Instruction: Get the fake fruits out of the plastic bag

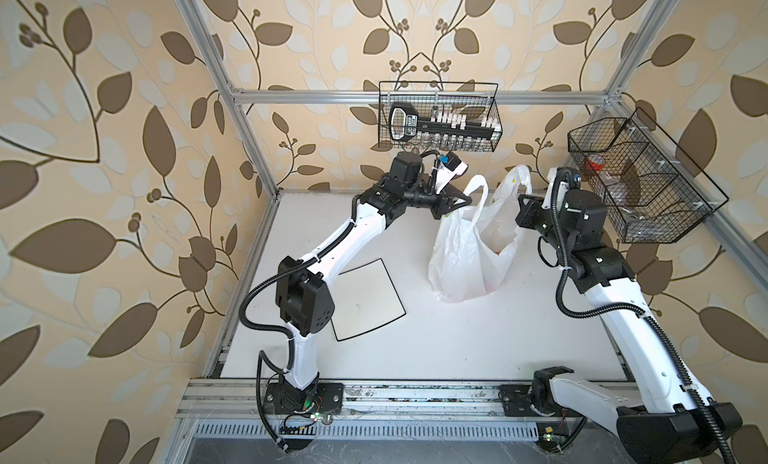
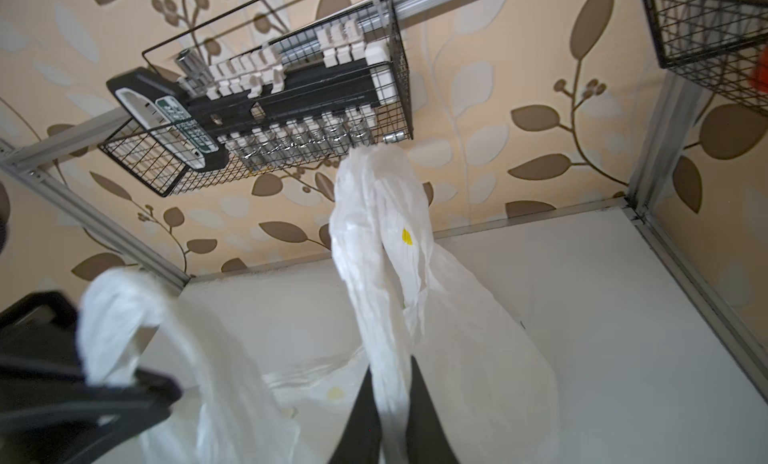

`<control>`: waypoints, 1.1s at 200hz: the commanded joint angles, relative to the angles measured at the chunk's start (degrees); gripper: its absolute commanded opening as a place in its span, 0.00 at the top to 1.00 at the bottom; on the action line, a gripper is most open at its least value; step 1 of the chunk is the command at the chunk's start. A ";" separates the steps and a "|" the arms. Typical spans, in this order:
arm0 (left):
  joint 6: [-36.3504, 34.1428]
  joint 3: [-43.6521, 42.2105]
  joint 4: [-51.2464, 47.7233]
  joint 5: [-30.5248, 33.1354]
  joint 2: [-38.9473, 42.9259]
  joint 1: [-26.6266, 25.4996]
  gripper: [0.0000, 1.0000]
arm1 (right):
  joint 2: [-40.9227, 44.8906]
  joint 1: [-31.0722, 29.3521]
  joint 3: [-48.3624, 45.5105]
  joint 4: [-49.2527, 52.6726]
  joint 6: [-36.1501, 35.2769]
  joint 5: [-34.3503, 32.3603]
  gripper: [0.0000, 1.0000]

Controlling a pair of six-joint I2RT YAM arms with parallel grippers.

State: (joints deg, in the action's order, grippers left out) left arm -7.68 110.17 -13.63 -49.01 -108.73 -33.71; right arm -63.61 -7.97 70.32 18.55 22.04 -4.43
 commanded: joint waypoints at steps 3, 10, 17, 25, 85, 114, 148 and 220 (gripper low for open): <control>-9.92 -4.35 0.41 -7.84 9.65 -0.10 0.93 | 1.10 0.54 0.83 2.89 6.76 -7.69 0.93; -11.84 -5.54 -1.59 -8.41 11.01 -0.07 0.93 | 1.42 0.74 -0.03 3.09 7.48 -8.02 0.93; -13.54 -6.49 -3.93 -8.89 12.20 -0.10 0.93 | 1.70 0.79 -1.03 3.41 8.27 -8.10 0.93; -15.33 -7.61 -6.64 -9.74 13.28 -0.11 0.92 | 1.99 0.89 -1.93 3.80 9.03 -7.94 0.93; -10.16 -26.31 -3.02 -11.03 26.79 -1.27 0.24 | 4.81 0.87 -6.35 6.83 10.15 -4.46 0.95; 7.23 -35.91 13.77 -2.03 36.17 -2.74 0.10 | 5.56 0.88 -7.23 7.38 9.40 -1.87 0.97; 22.82 -37.97 13.33 16.36 42.16 -7.11 0.06 | 5.40 0.84 -6.40 5.87 6.60 4.46 0.98; 55.50 -28.91 -7.67 34.39 39.98 -16.16 0.09 | 5.50 -1.16 -5.17 2.88 3.94 22.88 1.00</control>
State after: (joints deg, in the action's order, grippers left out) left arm 31.03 78.02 -14.52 -21.61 -67.59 -48.27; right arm -58.78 -8.21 64.03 22.74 27.97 11.00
